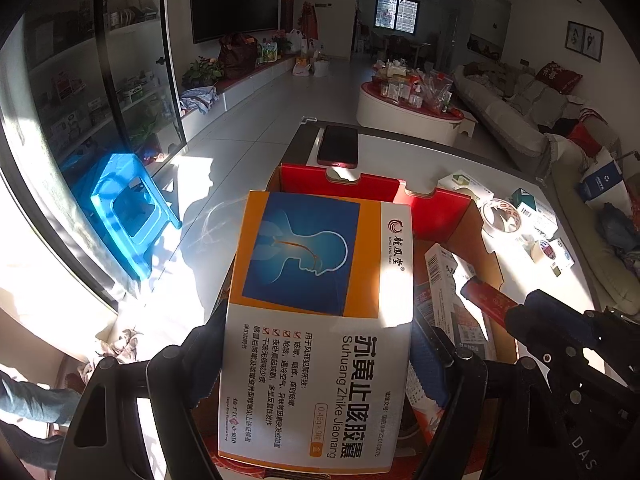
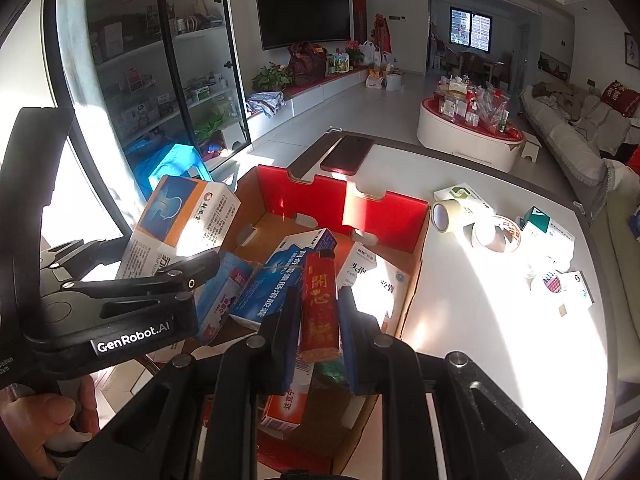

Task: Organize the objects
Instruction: 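Lower both held items into the tray and open both tools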

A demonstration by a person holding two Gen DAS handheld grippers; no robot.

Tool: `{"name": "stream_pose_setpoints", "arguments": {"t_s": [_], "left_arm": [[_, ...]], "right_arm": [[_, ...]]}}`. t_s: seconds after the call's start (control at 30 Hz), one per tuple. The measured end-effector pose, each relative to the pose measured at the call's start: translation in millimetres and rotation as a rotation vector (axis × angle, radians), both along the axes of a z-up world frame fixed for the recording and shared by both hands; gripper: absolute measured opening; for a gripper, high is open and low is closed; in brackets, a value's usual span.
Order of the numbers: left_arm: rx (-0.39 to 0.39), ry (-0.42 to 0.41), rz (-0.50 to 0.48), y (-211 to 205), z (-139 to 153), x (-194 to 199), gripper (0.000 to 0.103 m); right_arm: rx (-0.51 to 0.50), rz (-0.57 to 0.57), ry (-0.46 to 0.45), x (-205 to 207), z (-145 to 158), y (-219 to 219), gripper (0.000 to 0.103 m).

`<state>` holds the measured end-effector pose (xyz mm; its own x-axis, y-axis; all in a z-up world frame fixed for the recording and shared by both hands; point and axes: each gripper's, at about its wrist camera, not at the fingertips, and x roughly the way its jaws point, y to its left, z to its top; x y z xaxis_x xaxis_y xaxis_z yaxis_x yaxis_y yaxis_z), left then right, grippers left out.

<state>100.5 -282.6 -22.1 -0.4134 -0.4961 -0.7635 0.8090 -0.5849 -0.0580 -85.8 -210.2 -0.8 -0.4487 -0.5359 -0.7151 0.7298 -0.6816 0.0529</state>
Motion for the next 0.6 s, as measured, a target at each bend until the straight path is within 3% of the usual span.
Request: {"name": "stream_pose_setpoints", "arguments": {"t_s": [0.23, 0.4, 0.6], "left_arm": [[0.067, 0.028, -0.048, -9.3, -6.4, -7.8, 0.089], [0.195, 0.153, -0.049, -23.5, -9.4, 3.6, 0.103], [0.182, 0.174, -0.038, -20.0, 0.6, 6.4, 0.103]], "right_arm": [[0.022, 0.001, -0.032, -11.7, -9.4, -9.0, 0.020], [-0.036, -0.044, -0.048, -14.4, -3.2, 5.9, 0.052], [-0.096, -0.076, -0.049, -14.1, 8.2, 29.5, 0.055]]}}
